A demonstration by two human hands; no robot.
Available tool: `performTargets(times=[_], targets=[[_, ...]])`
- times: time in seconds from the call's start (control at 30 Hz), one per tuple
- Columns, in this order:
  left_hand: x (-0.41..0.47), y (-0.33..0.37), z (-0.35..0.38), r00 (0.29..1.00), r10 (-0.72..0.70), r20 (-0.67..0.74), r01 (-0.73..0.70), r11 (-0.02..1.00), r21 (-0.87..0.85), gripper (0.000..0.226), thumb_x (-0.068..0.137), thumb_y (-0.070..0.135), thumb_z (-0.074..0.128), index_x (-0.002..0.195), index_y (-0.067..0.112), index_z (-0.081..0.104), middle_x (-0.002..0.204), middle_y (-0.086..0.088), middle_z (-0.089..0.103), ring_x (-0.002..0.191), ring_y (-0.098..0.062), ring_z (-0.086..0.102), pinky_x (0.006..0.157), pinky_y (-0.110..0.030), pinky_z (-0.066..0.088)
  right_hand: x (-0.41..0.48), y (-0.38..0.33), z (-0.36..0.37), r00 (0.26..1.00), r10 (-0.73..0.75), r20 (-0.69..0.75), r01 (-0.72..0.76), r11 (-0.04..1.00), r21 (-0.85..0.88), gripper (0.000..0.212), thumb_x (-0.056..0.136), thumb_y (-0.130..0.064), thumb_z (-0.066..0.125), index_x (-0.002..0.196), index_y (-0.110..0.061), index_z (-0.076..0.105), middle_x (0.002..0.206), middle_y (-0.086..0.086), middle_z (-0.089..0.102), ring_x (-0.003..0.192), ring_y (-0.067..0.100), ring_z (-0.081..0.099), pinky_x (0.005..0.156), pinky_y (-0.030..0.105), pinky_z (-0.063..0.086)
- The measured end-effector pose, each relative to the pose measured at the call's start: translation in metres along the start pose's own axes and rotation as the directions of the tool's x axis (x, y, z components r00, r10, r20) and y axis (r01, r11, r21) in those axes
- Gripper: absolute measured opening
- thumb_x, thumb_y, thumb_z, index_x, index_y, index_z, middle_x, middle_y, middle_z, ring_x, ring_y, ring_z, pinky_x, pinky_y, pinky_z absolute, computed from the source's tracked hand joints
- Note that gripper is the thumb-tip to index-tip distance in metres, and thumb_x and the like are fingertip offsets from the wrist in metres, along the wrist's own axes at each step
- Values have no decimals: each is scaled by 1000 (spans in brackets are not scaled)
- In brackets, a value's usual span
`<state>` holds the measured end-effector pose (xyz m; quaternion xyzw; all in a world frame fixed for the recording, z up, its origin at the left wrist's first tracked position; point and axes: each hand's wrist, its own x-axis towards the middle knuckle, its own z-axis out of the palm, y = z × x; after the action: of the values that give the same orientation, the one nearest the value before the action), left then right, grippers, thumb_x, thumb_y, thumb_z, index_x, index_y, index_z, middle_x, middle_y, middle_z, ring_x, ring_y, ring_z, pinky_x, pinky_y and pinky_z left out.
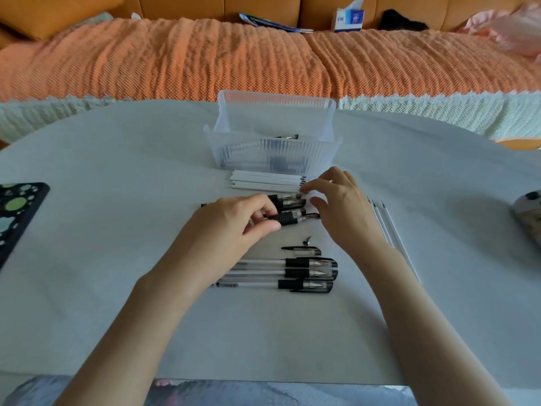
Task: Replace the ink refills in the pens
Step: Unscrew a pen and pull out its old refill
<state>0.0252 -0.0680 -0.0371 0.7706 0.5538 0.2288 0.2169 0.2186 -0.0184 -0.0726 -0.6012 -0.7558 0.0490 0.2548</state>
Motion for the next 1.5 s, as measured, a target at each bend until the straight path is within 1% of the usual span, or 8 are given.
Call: performTargets(times=[0.13,0.27,0.47,0.63,0.73,0.87,1.03,1.5], targets=[[0,1,1,1000,-3,6,3,1000,-6,12,85,41,59,92,32,60,73,20,59,68,5,51,65,-24,46,-1,0,-2,999,44,-4,-44,998,41,13,86,-12,64,97,-13,70,97,5,56,101,24,50,68,39,47],[-1,0,0,1000,-8,2,8,1000,-1,13,85,41,59,93,31,60,73,20,60,67,4,52,66,-24,47,-1,1,-4,994,110,9,-111,989,102,9,83,-17,68,90,-11,70,94,3,57,96,21,49,69,35,44],[-1,2,-2,999,-19,-47,18,999,-29,9,87,38,57,91,29,57,73,16,62,66,-1,56,68,-29,49,-3,2,-7,986,165,-27,-163,984,68,10,87,-17,63,87,-8,66,90,3,60,92,21,51,65,32,37],[0,-1,-4,990,-65,-126,55,995,-81,7,90,34,55,92,27,53,77,16,63,65,-3,58,70,-34,49,-7,6,-31,957,272,-99,-226,916,332,4,85,-8,59,83,-10,62,72,0,65,69,18,59,66,37,47],[1,-2,-5,984,-98,-146,79,988,-132,5,91,32,53,92,27,53,79,14,65,70,-7,61,72,-36,49,-15,5,-45,962,269,-50,-206,831,516,13,84,-3,60,76,-14,61,66,-3,65,59,8,56,65,30,47],[2,-4,-6,970,-133,-205,88,973,-214,3,93,25,52,92,23,53,76,12,65,67,-4,60,73,-35,50,-22,5,-56,970,245,-12,-185,764,618,20,84,-3,62,73,-20,61,60,-8,65,56,4,54,57,14,43],[4,-8,-8,958,-130,-255,61,963,-264,3,93,21,52,93,18,54,74,12,66,64,-4,60,74,-37,52,-24,7,-61,971,237,-10,-168,719,675,20,85,0,61,74,-17,61,58,-11,65,53,2,53,55,9,40],[4,-8,-10,953,-136,-272,61,961,-269,2,92,19,54,90,18,55,74,10,66,64,-5,59,74,-39,52,-22,9,-63,970,240,-38,-149,711,687,22,85,0,62,74,-18,62,58,-10,65,53,3,53,57,14,45]])
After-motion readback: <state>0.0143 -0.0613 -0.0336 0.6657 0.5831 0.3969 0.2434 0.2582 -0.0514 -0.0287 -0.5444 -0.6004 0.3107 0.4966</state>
